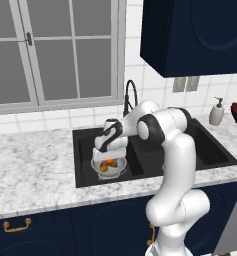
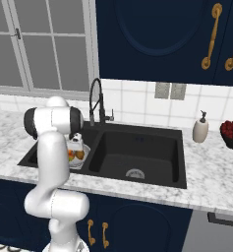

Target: Put the colander in the sink, put the tangerine, pear, mango in the colander, and turn on the sink faucet and pour water over the colander.

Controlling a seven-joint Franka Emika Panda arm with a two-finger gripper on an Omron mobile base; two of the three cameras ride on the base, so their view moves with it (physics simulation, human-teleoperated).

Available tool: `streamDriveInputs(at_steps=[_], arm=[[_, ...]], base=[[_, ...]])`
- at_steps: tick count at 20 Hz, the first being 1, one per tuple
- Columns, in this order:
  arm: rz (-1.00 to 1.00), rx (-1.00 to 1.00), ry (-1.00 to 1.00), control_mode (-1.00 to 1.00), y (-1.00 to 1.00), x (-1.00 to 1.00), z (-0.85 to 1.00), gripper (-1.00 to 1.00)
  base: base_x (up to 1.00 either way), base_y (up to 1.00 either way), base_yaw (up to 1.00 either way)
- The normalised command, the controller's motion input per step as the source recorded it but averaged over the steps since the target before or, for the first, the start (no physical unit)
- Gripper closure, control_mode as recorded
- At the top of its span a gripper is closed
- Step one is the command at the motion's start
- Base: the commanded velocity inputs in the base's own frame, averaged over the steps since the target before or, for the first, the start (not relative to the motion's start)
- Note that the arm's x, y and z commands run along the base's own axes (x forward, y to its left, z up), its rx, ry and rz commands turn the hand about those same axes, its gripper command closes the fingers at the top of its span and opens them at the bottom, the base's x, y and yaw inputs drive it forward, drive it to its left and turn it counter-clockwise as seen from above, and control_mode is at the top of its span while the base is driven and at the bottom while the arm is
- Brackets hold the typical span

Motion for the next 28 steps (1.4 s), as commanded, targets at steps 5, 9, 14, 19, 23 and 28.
streamDriveInputs(at_steps=[5, 9, 14, 19, 23, 28], arm=[[0.00, 0.00, 0.00, -1.00, 0.00, 0.25, -0.25, 1.00], [0.00, 0.00, 0.00, -1.00, 0.01, 0.26, -0.13, 1.00], [0.00, 0.00, 0.00, -1.00, 0.02, 0.23, -0.13, 1.00], [0.00, 0.00, 0.00, -1.00, 0.05, 0.19, -0.18, -1.00], [0.00, 0.00, 0.01, -1.00, 0.03, 0.17, -0.04, -1.00], [0.00, 0.00, 0.02, -1.00, 0.00, 0.01, 0.00, -1.00]], base=[[0.00, 0.00, 0.00], [0.00, 0.00, 0.00], [0.00, 0.00, 0.00], [0.00, 0.00, 0.00], [0.00, 0.00, 0.00], [0.00, 0.00, 0.00]])
